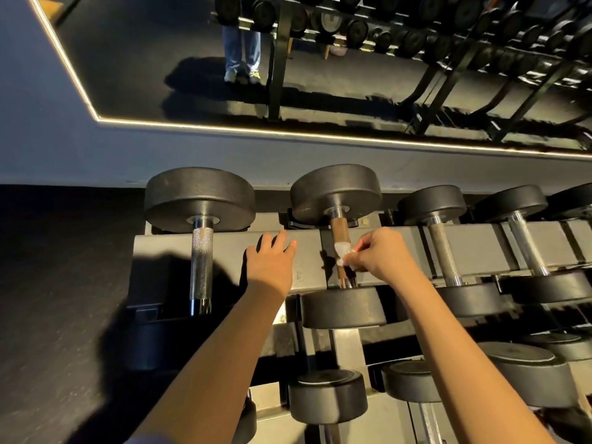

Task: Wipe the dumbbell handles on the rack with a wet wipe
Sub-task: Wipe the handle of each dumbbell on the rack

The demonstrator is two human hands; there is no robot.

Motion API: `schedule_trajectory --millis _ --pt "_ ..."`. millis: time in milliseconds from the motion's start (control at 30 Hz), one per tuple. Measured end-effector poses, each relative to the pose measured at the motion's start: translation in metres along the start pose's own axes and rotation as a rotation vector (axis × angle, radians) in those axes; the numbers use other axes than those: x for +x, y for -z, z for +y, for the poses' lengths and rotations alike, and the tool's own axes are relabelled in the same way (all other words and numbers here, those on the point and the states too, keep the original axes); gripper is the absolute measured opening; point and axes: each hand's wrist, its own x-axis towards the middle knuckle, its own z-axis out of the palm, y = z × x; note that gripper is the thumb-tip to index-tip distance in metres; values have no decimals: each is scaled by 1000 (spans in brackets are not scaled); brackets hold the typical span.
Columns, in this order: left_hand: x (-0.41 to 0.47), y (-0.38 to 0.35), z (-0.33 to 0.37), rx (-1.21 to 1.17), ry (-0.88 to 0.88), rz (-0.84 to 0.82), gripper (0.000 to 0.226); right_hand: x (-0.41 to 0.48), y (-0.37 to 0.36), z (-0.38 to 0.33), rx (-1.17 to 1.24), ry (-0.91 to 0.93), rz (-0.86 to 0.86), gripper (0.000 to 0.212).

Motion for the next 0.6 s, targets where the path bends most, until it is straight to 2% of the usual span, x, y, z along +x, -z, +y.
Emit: schedule_trajectory --millis 67,133,267,333,433,533,600 --pt "0 -1 0 -10 0 4 76 -5 5 1 -194 6 -136 11" --pt "0 -1 1 -13 4 14 76 -5 10 1 -219 34 -124 15" --pt "0 -2 0 -25 7 14 77 10 7 -8 128 137 277 12" --pt "1 -2 0 -28 5 18 77 15 -2 -12 157 191 343 14" --pt "1 -3 0 -27 6 27 78 14 -7 -9 114 197 288 13" --pt "0 -2 1 -29 6 28 77 9 0 -3 -61 199 133 10" --pt "0 -2 0 -29 7 29 77 10 1 -3 -64 251 175 10"
